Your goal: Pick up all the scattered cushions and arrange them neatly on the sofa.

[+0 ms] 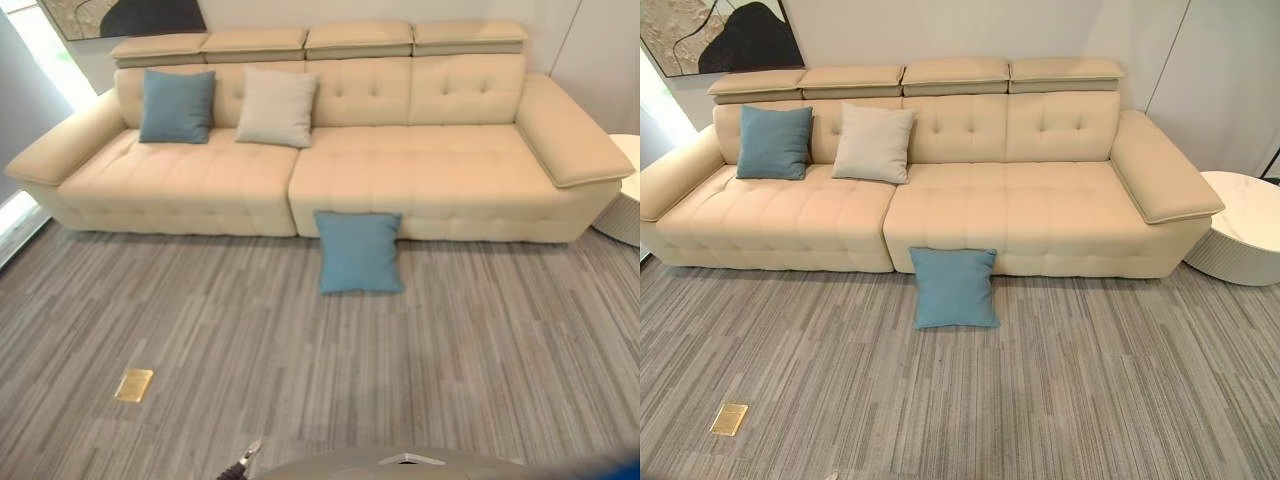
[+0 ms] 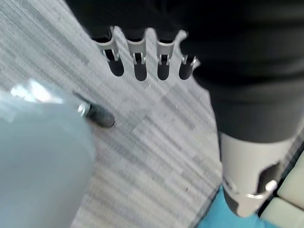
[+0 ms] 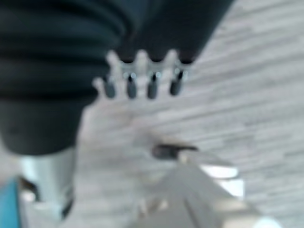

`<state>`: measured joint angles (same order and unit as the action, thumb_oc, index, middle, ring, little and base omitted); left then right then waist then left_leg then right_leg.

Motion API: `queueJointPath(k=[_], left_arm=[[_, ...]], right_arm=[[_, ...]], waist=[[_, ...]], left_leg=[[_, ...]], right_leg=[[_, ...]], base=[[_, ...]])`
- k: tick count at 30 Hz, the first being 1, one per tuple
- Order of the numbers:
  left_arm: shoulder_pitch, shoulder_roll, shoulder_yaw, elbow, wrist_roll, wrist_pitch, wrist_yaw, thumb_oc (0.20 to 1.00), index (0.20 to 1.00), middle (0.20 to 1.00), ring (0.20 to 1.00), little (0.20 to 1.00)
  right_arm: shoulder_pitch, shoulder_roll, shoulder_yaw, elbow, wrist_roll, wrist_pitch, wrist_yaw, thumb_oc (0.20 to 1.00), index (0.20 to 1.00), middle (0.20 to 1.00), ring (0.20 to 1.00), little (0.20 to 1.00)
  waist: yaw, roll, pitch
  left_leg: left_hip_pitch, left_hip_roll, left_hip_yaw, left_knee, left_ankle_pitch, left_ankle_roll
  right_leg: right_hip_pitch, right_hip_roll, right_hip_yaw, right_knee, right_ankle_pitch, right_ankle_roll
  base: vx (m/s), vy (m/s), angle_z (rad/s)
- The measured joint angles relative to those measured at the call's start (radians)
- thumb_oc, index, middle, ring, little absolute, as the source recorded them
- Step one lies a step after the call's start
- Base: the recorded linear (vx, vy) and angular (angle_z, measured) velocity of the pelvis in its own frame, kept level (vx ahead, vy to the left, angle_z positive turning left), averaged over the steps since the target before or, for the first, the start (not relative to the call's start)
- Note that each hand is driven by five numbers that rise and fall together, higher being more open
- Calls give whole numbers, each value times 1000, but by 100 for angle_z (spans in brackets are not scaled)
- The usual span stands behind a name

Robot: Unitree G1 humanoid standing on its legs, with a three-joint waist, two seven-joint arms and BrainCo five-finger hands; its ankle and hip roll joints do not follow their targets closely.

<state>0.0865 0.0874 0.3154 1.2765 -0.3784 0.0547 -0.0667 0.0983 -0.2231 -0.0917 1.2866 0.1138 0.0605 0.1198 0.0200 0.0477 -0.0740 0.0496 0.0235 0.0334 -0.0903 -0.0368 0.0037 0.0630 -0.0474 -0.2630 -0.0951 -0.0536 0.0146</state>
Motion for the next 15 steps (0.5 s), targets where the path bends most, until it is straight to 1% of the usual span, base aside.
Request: queueJointPath(k=[1, 3, 4, 7, 9, 10, 11, 12, 13, 14, 15], left_arm=[[-17, 0, -46, 19, 20, 3, -6, 1000, 1000, 1000, 1000, 1000], [-40, 23, -129, 62, 58, 3, 9, 1000, 1000, 1000, 1000, 1000], [-47, 22, -147, 50, 78, 3, 8, 1000, 1000, 1000, 1000, 1000], [-54, 1, -135, 24, 76, 0, -11, 1000, 1000, 1000, 1000, 1000], [-59, -10, -126, -5, 71, -5, -36, 1000, 1000, 1000, 1000, 1000], [-63, -12, -121, -4, 70, -6, -41, 1000, 1000, 1000, 1000, 1000], [-90, -7, -118, -3, 73, -11, -42, 1000, 1000, 1000, 1000, 1000], [-124, 1, -116, -5, 73, -26, -38, 1000, 1000, 1000, 1000, 1000], [-154, 7, -115, -5, 73, -31, -36, 1000, 1000, 1000, 1000, 1000], [-186, 24, -108, -3, 75, -43, -30, 1000, 1000, 1000, 1000, 1000], [-180, 15, -88, 7, 75, -44, 4, 1000, 1000, 1000, 1000, 1000]], right_arm=[[-24, 19, 18, 8, -2, -4, 31, 1000, 1000, 1000, 1000, 1000], [-41, 17, 72, 39, -23, -12, 38, 1000, 1000, 1000, 1000, 1000], [-50, 12, 82, 59, -29, -16, 27, 1000, 1000, 1000, 1000, 1000], [-39, 20, 86, 70, -30, -25, 25, 1000, 1000, 1000, 1000, 1000], [-22, 31, 94, 67, -29, -25, 41, 1000, 1000, 1000, 1000, 1000], [-21, 31, 94, 66, -29, -24, 44, 1000, 1000, 1000, 1000, 1000], [-29, 33, 109, 63, -30, -25, 47, 1000, 1000, 1000, 1000, 1000], [-52, 33, 115, 63, -30, -26, 45, 1000, 1000, 1000, 1000, 1000], [-62, 34, 113, 65, -29, -27, 44, 1000, 1000, 1000, 1000, 1000], [-76, 34, 125, 78, -31, -28, 35, 1000, 1000, 1000, 1000, 1000], [-103, 16, 129, 121, -30, -37, 3, 1000, 1000, 1000, 1000, 1000]], waist=[[-1, -3, -1], [-1, -4, -5], [-1, -5, -7], [-2, -16, -12], [-3, -26, -14], [-5, -29, -10], [-2, -59, 7], [-2, -73, 19], [-3, -87, 47], [-1, -111, 85], [-12, -69, 100]], left_leg=[[-1, 0, -1, 0, 0, 0], [-3, 1, -5, 0, 0, 0], [-4, 1, -5, 0, -1, -1], [-9, 4, -5, 0, -1, -2], [-19, 7, -12, 6, 0, -4], [-28, 10, -11, 23, -1, -19], [-165, -3, -10, 216, -38, -75], [-293, -8, -10, 408, -56, -118], [-386, -9, -1, 550, -23, -166], [-495, 9, 48, 673, 25, -187], [-543, 98, 126, 452, 24, -129]], right_leg=[[0, 0, -1, 0, 0, 0], [-1, 1, -5, 0, 0, 0], [-2, 1, -5, 0, -1, -1], [-2, 4, -5, 0, -3, -2], [-5, 7, -9, 0, -4, -5], [-11, 12, -10, 5, -6, -7], [-65, 2, -22, 45, -20, -25], [-102, -14, -34, 86, -44, -44], [-107, -26, -53, 89, -51, -56], [-110, -43, -75, 80, -38, -66], [-101, 1, -113, 36, -30, -48]], base=[[15, -33, 2], [21, -48, 4], [17, -40, 1], [15, -67, 0], [-86, -85, 6], [-162, -67, 14], [-145, -8, 35], [-87, 38, 61], [-29, 74, 72], [81, 137, 83], [323, 289, 51]])
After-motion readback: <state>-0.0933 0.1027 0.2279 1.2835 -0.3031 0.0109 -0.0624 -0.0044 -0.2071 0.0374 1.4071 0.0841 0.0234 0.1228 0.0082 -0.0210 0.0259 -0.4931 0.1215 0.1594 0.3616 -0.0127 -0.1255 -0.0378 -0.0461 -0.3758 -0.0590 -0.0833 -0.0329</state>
